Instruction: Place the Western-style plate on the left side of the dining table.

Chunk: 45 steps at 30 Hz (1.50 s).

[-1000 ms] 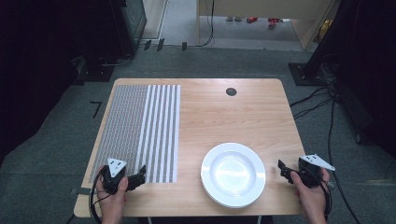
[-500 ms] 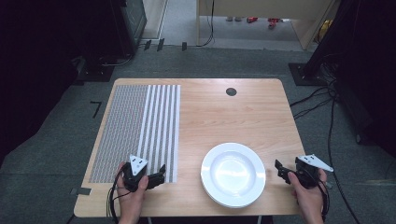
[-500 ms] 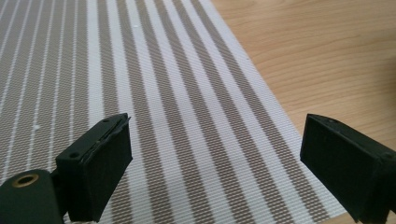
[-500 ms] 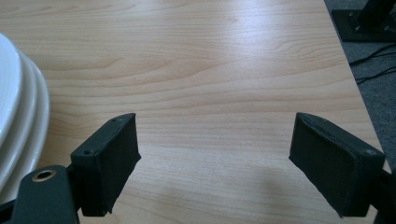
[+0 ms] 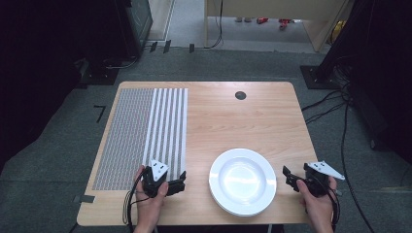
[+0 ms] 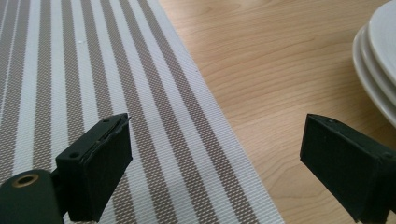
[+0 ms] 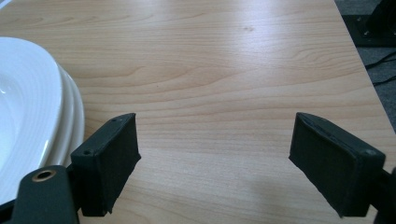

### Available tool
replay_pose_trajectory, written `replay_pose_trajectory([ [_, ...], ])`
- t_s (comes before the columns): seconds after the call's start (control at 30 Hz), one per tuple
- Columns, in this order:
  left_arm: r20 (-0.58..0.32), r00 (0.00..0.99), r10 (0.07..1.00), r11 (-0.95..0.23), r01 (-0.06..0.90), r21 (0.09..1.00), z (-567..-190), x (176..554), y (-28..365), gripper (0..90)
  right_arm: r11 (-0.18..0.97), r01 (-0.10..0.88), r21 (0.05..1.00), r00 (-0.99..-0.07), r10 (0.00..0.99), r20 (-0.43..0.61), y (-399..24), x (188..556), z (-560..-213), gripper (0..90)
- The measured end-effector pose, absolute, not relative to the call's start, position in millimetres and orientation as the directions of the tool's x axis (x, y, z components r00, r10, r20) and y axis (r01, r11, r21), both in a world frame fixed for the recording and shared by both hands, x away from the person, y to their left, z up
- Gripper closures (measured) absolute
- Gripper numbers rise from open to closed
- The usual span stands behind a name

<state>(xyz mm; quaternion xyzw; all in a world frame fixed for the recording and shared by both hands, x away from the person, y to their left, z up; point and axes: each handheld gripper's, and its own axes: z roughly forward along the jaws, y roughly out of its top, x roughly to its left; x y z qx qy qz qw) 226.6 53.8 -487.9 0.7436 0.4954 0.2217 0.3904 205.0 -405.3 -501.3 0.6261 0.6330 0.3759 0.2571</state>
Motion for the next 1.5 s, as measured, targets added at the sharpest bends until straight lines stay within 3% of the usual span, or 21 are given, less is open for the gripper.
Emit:
replay_pose_trajectory([
  [1.1, -0.142, 0.491, 0.86, -0.193, 0.569, 0.8, -476.5, 240.9, -7.5, 9.1, -0.126, 0.567, 0.814, -0.113, 0.967, 0.228, -391.9, 196.6, -491.6, 15.8],
  [1.5, -0.175, 0.528, 0.831, -0.201, 0.578, 0.79, -481.0, 234.6, -23.2, 9.1, -0.097, 0.564, 0.82, -0.197, 0.949, 0.248, -378.5, 192.4, -488.9, 24.5],
])
